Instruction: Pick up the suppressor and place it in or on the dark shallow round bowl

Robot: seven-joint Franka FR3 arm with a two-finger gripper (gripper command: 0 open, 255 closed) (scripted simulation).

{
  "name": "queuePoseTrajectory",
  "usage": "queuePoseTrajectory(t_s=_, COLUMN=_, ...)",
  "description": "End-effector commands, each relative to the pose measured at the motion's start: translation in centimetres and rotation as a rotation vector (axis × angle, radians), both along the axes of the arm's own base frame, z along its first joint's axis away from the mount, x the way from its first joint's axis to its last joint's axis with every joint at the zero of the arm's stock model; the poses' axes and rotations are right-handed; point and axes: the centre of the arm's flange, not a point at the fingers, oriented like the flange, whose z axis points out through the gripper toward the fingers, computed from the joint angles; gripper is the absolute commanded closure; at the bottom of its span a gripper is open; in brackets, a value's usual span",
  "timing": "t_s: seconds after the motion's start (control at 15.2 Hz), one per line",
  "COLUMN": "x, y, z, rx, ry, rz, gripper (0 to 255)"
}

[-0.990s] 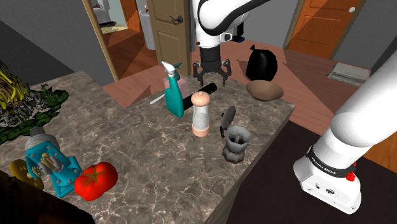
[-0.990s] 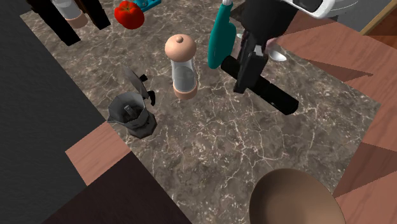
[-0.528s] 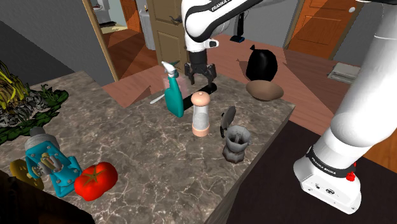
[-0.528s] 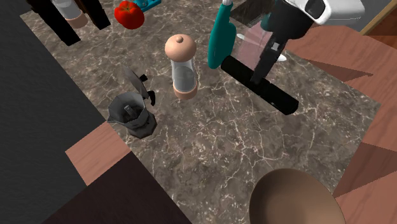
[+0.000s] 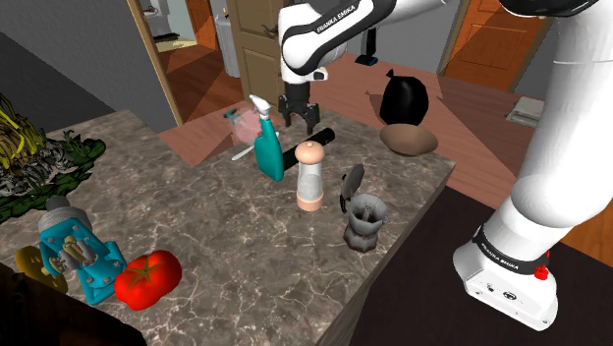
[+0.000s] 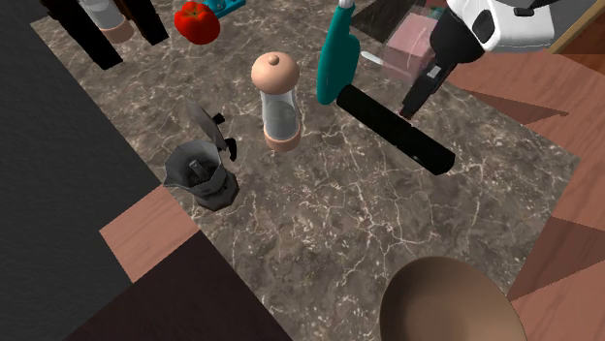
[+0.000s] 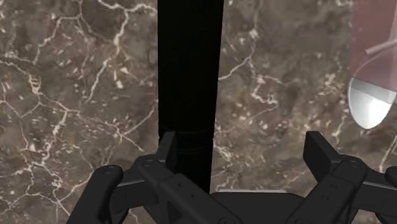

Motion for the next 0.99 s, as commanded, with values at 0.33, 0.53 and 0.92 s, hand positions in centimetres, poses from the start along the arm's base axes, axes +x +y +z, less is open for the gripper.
queuePoseTrajectory(t_s=0.33, x=-1.99, y=-0.18, z=-4.83, rx=-0.020, ry=0.141, rz=0.007, gripper=0)
queuePoseTrajectory(t_s=0.53, x=-1.99, y=-0.18, z=-4.83, rx=-0.020, ry=0.141, rz=0.007, gripper=0)
queuePoseTrajectory(t_s=0.92, x=-1.99, y=-0.18, z=-4.83, rx=-0.020, ry=0.141, rz=0.007, gripper=255)
